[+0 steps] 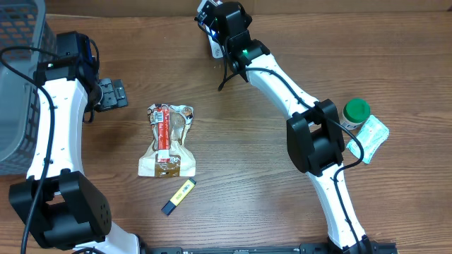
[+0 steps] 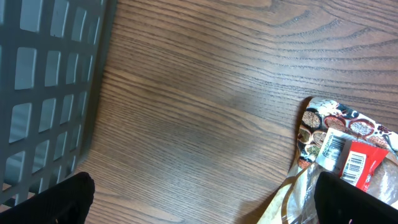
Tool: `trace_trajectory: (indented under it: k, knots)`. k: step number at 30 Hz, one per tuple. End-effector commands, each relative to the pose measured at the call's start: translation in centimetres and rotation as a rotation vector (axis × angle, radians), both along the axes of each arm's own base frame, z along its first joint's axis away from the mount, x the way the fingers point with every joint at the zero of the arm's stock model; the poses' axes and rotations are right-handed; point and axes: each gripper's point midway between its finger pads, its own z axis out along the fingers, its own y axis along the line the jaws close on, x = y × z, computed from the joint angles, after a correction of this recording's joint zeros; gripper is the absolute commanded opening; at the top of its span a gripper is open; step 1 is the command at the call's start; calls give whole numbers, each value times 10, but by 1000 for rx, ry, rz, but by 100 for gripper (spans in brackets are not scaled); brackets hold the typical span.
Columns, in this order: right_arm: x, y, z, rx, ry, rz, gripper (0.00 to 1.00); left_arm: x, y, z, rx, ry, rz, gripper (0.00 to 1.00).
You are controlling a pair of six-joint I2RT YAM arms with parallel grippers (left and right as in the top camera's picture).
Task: Scan the item barcode
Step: 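Hold the orange box in front of the scanner window, then move the orange box to the right side and release it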
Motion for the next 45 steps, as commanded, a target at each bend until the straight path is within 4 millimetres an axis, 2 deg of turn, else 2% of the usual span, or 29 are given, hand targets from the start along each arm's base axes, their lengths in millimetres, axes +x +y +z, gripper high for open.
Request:
trace_trajectory:
  k: [1,6,7,10,14,17,20,26,29,33,38,41,45]
  knots:
    - [2,3,-5,-4,-2,-5,3,1,-2,1,3,0,-22,100]
    - [2,3,-7,93,7,-52,4,1,-2,1,3,0,-22,100]
    - [1,2,-2,130,5,-67,3,1,-2,1,3,0,-22,100]
    - [-6,-4,33,267,4,-128,4,1,-2,1,3,0,-22,100]
    - [-29,-30,70,398,66,-236,4,1,-2,1,3,0,-22,100]
    - [-56,-61,79,456,172,-352,4,1,-2,1,3,0,-22,100]
    - [-96,-90,66,494,374,-455,4,1,-2,1,3,0,-22,100]
    - [-186,-157,5,514,877,-718,10,1,-2,1,3,0,-22,100]
    - [-210,-193,-16,515,981,-882,11,1,-2,1,3,0,-22,100]
    - [-232,-232,-44,496,1069,-1005,10,1,-2,1,3,0,-22,100]
    - [-251,-264,-74,494,1134,-1108,11,1,-2,1,3,0,-22,100]
    - [-254,-272,-84,502,1139,-1127,12,1,-2,1,3,0,-22,100]
    - [-256,-269,-90,499,1147,-1123,13,1,-2,1,3,0,-22,100]
